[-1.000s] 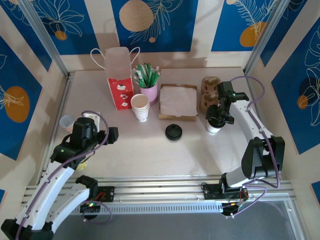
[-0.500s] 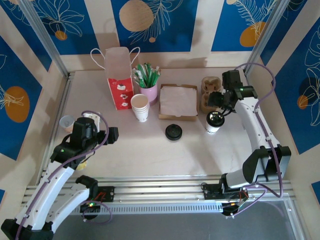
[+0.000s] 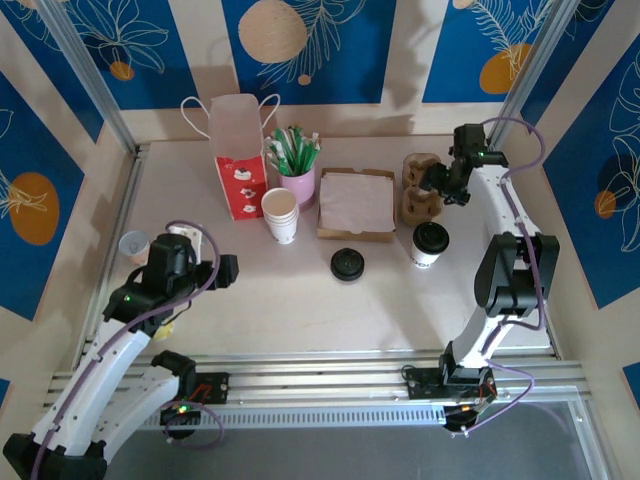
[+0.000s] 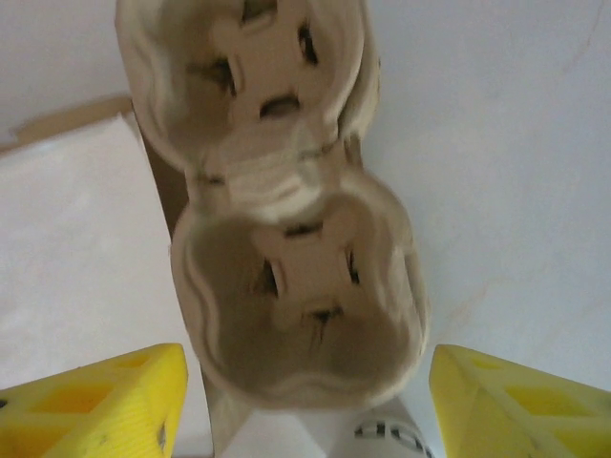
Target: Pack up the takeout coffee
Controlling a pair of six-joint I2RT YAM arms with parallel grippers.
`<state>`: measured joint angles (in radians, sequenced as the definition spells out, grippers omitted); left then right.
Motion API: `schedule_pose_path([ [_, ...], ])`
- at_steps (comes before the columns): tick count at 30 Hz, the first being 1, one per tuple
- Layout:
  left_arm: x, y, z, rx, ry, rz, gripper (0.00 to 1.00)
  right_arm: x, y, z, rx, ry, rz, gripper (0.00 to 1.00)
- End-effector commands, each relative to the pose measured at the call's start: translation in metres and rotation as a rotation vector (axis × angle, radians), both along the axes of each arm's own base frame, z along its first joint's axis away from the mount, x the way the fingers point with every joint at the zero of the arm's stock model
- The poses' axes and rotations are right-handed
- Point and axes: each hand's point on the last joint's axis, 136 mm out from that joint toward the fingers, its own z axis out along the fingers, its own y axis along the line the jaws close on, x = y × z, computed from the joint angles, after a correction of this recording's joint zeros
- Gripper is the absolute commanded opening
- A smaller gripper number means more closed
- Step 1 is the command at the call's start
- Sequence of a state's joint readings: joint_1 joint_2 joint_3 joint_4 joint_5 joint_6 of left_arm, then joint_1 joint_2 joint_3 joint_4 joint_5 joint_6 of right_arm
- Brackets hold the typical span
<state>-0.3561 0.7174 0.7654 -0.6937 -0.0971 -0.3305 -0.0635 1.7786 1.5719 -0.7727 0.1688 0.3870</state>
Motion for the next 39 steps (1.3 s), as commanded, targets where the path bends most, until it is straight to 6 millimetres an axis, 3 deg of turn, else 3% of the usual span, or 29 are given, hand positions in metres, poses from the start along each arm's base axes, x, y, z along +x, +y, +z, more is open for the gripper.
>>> schedule_pose_path([
  [1, 0.002, -0.001, 0.000, 0.001, -0.008, -0.012, 0.98, 0.029, -0.002, 0.013, 0.092, -0.069, -0.011, 0.66],
  [7, 0.004, 0.000, -0.002, 0.014, 0.000, -0.011, 0.98, 0.054, -0.012, 0.006, 0.195, -0.116, -0.041, 0.64],
  [16, 0.006, 0.002, -0.004, 0.032, 0.004, -0.005, 0.98, 0.076, -0.021, -0.015, 0.243, -0.112, -0.045, 0.58],
  [23, 0.007, 0.003, -0.006, 0.043, 0.010, -0.002, 0.98, 0.085, -0.022, -0.026, 0.260, -0.107, -0.046, 0.53],
  [26, 0.007, 0.004, -0.006, 0.047, 0.011, 0.001, 0.98, 0.087, -0.020, -0.028, 0.271, -0.111, -0.040, 0.46],
  [30, 0.007, 0.004, -0.007, 0.048, 0.012, 0.001, 0.98, 0.087, -0.022, -0.033, 0.264, -0.099, -0.045, 0.45],
  [39, 0.008, 0.004, -0.007, 0.051, 0.014, 0.000, 0.98, 0.091, -0.021, -0.031, 0.274, -0.116, -0.033, 0.34],
])
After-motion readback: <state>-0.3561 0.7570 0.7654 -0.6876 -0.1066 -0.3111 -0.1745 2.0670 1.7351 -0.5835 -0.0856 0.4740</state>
